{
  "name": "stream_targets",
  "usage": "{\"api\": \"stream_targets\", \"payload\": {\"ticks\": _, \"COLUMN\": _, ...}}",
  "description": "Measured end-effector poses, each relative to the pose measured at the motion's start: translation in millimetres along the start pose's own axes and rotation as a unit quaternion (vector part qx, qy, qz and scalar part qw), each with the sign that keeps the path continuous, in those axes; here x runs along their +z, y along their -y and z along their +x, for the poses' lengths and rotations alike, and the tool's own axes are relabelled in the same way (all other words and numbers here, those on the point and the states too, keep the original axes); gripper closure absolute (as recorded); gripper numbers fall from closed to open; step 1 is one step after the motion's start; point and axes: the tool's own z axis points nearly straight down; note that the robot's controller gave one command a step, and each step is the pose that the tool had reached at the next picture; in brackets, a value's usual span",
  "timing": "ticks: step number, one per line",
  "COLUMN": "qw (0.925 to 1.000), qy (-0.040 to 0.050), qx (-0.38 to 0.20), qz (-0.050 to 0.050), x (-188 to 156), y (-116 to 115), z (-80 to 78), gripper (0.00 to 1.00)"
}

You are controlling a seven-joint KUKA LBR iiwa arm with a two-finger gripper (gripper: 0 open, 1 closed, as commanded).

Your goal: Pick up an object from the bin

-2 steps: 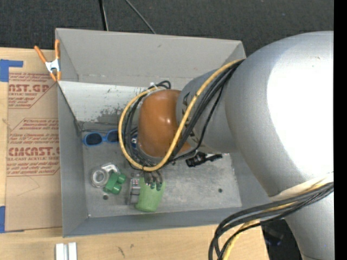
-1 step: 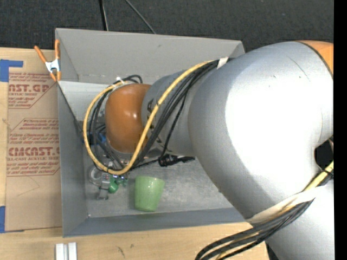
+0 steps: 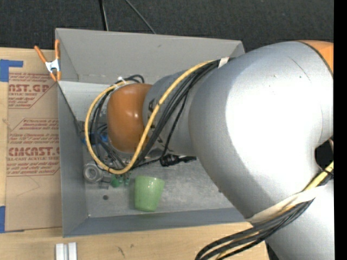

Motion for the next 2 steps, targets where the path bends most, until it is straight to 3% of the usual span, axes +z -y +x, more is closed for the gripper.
{"api": "stream_targets", "payload": {"ticks": 1, "qw": 0.9997, "qy": 0.0041, "qx": -0.025, "qz": -0.002, "x": -222.2, "y": 6.8, "z": 16.1, "gripper": 1.00}}
{"api": "stream_targets", "payload": {"ticks": 2, "qw": 0.9816, "qy": -0.0007, "qx": -0.191, "qz": 0.001, "x": -153.3, "y": -0.4, "z": 14.7, "gripper": 1.00}}
